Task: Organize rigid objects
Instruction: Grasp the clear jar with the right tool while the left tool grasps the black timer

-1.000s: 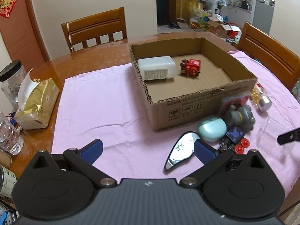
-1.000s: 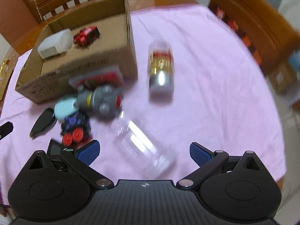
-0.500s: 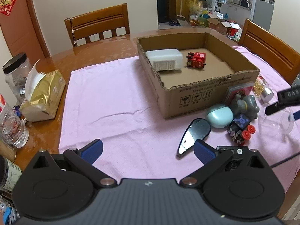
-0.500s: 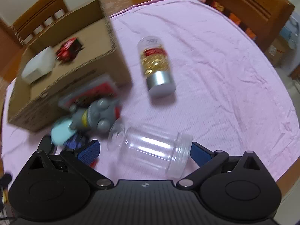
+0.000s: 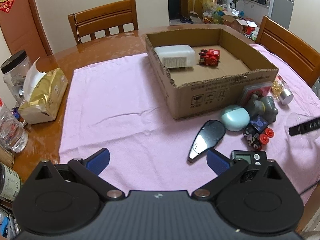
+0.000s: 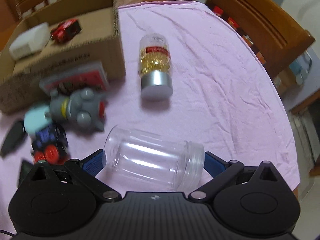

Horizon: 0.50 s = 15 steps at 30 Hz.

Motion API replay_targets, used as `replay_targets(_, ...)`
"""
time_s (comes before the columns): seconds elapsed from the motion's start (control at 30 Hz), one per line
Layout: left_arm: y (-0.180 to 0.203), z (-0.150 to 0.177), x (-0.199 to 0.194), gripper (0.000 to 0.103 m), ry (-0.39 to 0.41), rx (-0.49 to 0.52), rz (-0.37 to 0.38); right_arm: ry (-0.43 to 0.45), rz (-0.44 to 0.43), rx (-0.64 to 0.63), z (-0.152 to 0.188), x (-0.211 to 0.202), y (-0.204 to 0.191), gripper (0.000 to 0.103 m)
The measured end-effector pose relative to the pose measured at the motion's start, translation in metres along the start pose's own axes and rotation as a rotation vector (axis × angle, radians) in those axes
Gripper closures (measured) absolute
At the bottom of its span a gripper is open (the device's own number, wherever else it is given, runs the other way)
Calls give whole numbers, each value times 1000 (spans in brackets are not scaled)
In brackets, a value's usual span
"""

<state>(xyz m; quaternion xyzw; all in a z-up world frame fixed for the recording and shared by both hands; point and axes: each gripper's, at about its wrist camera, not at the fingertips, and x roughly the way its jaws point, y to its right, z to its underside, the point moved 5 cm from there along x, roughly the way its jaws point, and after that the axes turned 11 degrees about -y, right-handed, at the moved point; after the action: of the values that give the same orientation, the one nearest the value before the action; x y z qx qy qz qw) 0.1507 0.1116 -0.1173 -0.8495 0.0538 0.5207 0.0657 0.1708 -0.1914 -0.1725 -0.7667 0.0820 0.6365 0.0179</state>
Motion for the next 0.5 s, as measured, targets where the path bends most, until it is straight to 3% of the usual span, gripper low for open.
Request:
replay_targets(0.2,32,5,6,1,-40,62,67,-20,-30,-136,21,14,2,0)
replay_targets(0.5,87,21,30,1,-101,154,158,16,-79,-225,32,14,4,0)
